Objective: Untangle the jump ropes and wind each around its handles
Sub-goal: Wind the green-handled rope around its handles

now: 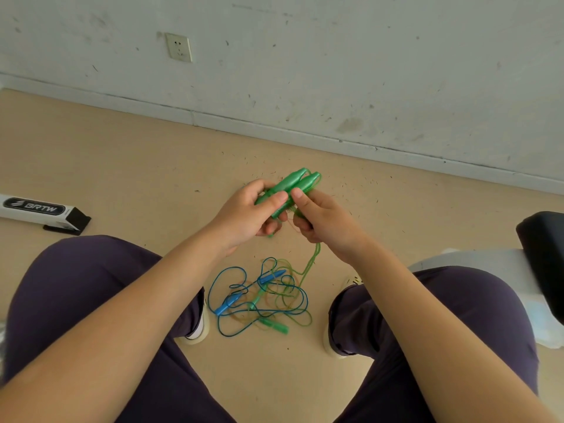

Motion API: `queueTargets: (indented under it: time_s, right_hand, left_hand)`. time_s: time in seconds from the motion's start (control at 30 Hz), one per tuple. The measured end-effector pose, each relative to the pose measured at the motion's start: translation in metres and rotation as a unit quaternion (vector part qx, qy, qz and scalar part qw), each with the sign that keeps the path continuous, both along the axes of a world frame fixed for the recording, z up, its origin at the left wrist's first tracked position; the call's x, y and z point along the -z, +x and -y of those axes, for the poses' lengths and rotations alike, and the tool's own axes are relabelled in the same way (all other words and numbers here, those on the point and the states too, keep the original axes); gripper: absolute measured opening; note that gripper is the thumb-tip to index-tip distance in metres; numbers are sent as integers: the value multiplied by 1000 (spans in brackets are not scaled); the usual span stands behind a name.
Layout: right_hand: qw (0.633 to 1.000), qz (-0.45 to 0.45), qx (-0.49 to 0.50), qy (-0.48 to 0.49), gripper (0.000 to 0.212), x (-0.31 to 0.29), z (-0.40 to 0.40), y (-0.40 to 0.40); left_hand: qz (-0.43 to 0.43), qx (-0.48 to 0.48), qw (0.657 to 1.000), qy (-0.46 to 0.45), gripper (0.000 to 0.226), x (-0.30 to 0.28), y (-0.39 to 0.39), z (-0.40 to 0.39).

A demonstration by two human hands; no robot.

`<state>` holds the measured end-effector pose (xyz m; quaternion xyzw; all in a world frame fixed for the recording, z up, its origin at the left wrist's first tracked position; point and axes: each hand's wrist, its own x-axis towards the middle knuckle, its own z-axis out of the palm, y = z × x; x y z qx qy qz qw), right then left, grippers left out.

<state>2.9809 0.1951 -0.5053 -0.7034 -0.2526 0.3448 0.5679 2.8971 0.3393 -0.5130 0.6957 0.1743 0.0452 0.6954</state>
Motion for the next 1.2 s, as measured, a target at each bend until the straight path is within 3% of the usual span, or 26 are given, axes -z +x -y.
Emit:
queueTargets:
  time_s: [0.17,0.43,0.63,0.87,1.2]
  right_hand:
    - [1000,15,25,0,26,3,1,2]
    - [999,8,34,-4,40,4,-1,0]
    - [998,-24,35,39,30,6,0,-1]
    - [999,-20,24,27,35,7,1,2]
    - [1000,10,22,1,33,8,0,1]
  left_hand:
    - [5,30,999,-21,28,-3,-1,-3]
    - [-7,33,999,-13,22,-3,0,-2]
    - [-7,24,999,-23,54,-7,0,-2]
    - [-15,13,999,-35,18,-2,2,-5]
    - [45,33,998,32,22,1,1,-4]
